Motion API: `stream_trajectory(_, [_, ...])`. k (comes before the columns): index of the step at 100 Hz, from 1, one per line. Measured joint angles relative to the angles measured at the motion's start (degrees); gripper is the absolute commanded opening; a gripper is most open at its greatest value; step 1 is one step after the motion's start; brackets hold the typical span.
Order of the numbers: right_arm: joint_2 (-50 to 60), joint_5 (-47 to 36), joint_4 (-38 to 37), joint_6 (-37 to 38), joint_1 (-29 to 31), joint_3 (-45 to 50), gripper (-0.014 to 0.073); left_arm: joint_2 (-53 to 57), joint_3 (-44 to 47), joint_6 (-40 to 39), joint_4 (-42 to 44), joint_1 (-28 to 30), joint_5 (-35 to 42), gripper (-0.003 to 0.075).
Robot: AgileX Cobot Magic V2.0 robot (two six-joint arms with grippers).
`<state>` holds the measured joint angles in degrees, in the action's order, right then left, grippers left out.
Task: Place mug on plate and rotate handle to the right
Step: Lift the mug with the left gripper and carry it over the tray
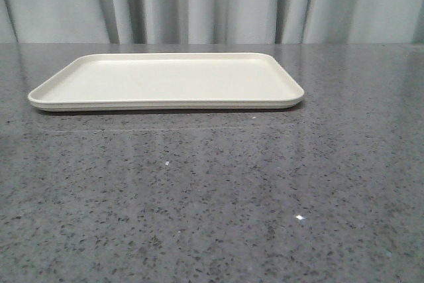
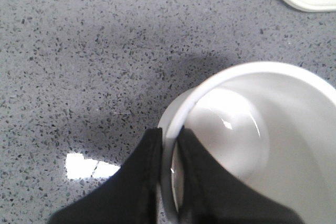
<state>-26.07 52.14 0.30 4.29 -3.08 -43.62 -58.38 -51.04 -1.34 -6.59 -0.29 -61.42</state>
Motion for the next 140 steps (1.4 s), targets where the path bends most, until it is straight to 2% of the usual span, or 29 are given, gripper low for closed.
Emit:
stream_trajectory(39, [0.0,0.0,0.0,0.0,0.0,0.0,0.053,1.2,-13.0,0.0,-6.1,0.0,-3.1,-0.002])
stream_trajectory(65, [0.0,0.0,0.0,0.0,0.0,0.0,0.053,-6.1,-19.8,0.0,-10.1,-0.6,-1.5,-0.002])
stream_trajectory(105, [0.0,-0.1,0.0,0.0,0.0,0.0,0.053,-23.8,-31.5,0.0,-11.0,-14.3,4.2,-0.002])
stream_trajectory(140, [0.0,-0.1,0.0,0.0,0.0,0.0,0.053,-38.6,-43.4,-2.0,-8.5,-21.6,4.8,-0.002])
